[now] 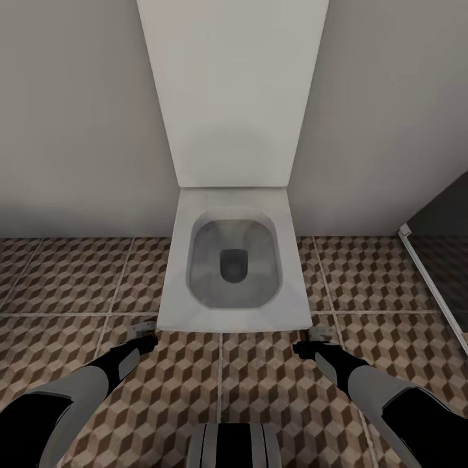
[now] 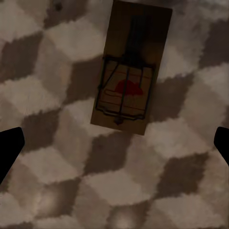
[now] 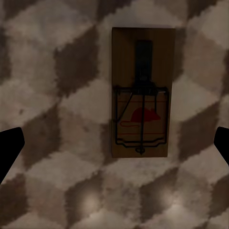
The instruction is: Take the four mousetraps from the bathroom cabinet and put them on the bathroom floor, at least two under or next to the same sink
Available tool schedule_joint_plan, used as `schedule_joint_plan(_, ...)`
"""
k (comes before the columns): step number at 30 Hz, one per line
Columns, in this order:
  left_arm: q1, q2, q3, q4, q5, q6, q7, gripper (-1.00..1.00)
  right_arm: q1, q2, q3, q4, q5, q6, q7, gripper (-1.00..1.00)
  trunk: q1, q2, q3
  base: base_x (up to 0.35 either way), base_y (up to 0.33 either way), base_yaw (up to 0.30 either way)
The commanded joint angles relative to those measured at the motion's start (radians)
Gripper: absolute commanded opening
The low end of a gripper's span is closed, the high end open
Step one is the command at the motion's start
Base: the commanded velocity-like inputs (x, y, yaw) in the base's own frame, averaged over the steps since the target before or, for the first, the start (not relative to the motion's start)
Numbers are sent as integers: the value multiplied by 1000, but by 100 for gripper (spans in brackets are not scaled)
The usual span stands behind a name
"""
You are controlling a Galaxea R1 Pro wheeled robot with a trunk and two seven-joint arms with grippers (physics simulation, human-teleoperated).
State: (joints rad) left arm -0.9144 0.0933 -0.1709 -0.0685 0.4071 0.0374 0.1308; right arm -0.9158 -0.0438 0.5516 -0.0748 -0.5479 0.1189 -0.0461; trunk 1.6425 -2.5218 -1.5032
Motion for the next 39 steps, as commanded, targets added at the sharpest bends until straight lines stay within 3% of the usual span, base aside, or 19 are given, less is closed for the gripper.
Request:
schedule_joint_plan(1, 0, 0, -9, -2, 8, 4, 4, 100, 1, -1, 8, -3, -7, 7, -5, 100, 0, 0, -1, 0, 0, 0)
schedule_joint_plan(26, 0, 0, -9, -2, 8, 4, 4, 100, 0, -1, 8, -3, -8, 7, -5, 100, 0, 0, -1, -8, 0, 0)
schedule_joint_plan(39, 0, 0, -9, -1, 8, 4, 5, 100, 0, -1, 8, -3, -7, 7, -5, 100, 0, 0, -1, -212, 0, 0)
